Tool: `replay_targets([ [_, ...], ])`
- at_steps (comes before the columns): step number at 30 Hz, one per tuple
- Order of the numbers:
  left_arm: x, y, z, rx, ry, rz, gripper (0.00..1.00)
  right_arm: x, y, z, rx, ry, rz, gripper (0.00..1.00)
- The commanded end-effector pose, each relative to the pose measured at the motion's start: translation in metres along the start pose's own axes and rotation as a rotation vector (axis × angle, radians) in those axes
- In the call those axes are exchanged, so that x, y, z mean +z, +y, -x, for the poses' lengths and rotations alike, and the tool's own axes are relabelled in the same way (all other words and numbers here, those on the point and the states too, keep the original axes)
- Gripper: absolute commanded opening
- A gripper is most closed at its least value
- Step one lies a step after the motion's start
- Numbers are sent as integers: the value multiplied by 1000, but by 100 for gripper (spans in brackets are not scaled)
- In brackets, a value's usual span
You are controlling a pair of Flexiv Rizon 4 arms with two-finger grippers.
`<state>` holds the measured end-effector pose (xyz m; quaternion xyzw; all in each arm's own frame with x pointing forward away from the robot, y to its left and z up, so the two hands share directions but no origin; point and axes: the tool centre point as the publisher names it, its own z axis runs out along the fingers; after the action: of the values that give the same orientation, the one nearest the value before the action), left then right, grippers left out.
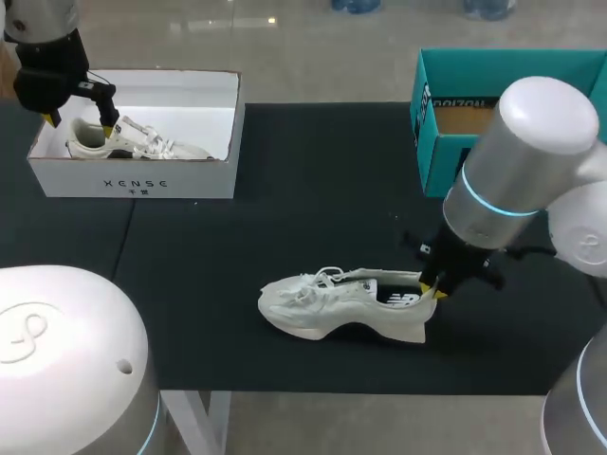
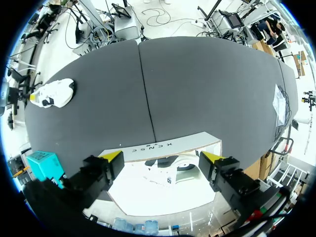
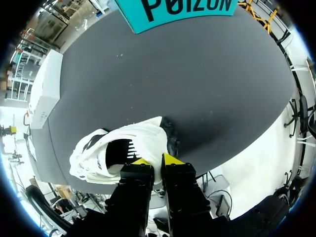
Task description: Take the shoe out of the shoebox, open the shoe tongue, remove and reinsert the insole, then place the shoe into the shoebox
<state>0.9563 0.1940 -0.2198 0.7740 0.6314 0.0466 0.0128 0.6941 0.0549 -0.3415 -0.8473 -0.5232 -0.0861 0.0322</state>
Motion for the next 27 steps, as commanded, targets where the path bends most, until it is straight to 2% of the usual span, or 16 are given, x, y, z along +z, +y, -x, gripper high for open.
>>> replay_targets([
  [1,0,-1,0,1,1,2,100,1,-2,3,8,11,8,0],
  [4,0,-1,0,1,1,2,100,1,-3,2,15,24,4,0],
  [6,0,-1,0,1,1,2,100,-1,-4,2,18,25,8,35],
  [7,0,-1,0,1,1,2,100,-5,-4,2,32,33,14,48],
  [8,0,-1,0,1,1,2,100,-8,-4,1,32,46,15,100],
  [13,0,-1,0,1,1,2,100,-33,-1,-7,24,61,32,100],
  [19,0,-1,0,1,1,2,100,-65,6,-19,-16,91,-16,100],
  [22,0,-1,0,1,1,2,100,-80,8,-29,-94,123,-97,100],
  [24,0,-1,0,1,1,2,100,-83,6,-36,-129,121,-221,100],
  [25,0,-1,0,1,1,2,100,-87,7,-39,-114,173,-254,100],
  [27,0,-1,0,1,1,2,100,-87,7,-39,-114,173,-254,100],
])
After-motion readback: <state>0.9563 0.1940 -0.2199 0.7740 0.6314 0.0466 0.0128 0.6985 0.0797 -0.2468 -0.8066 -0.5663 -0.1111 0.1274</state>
